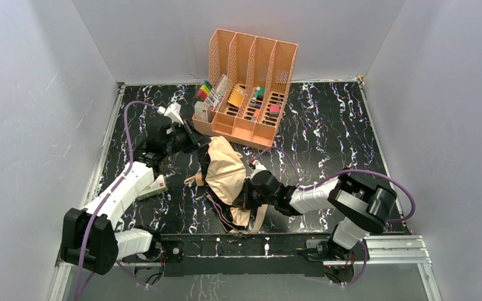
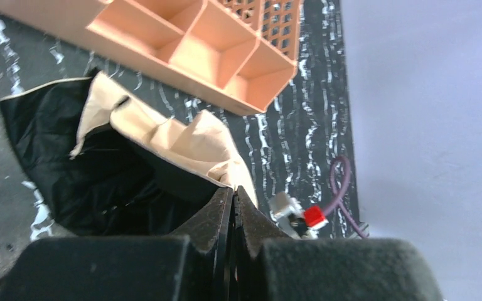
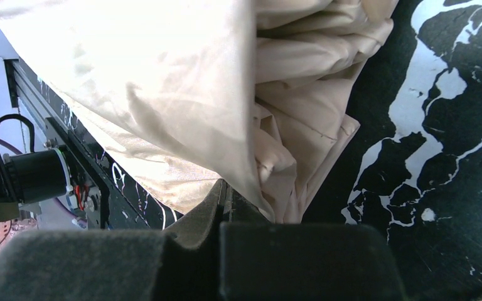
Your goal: Put away the umbrella
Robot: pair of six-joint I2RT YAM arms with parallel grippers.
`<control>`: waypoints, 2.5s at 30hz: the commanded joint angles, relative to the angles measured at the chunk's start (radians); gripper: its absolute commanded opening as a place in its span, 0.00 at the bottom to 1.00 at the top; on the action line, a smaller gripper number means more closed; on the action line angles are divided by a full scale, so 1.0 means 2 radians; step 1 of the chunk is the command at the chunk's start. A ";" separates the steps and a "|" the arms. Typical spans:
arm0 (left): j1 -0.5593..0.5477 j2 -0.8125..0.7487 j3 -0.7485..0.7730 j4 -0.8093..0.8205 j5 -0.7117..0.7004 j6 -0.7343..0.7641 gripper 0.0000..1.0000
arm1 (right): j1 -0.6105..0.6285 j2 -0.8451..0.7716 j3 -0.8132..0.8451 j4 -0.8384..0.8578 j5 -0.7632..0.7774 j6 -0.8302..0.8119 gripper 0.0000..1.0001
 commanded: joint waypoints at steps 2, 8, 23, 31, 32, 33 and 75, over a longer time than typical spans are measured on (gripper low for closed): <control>0.002 -0.017 0.040 -0.008 0.067 0.006 0.00 | -0.001 0.031 -0.014 -0.105 0.024 -0.026 0.00; 0.002 -0.026 0.049 0.024 0.149 0.006 0.00 | -0.001 0.035 -0.012 -0.105 0.022 -0.026 0.00; 0.002 -0.017 0.055 -0.106 0.042 0.057 0.79 | -0.001 0.039 -0.011 -0.103 0.019 -0.025 0.00; 0.002 0.020 0.030 -0.038 0.060 0.014 0.78 | -0.001 0.038 -0.011 -0.103 0.018 -0.026 0.00; 0.003 0.026 0.029 -0.013 0.065 0.007 0.77 | -0.001 0.038 -0.011 -0.103 0.019 -0.026 0.00; 0.002 0.034 0.028 -0.001 0.071 0.000 0.74 | -0.001 0.038 -0.011 -0.103 0.019 -0.026 0.00; -0.328 -0.204 -0.217 0.055 -0.089 -0.047 0.42 | -0.002 0.033 -0.002 -0.046 0.025 0.024 0.00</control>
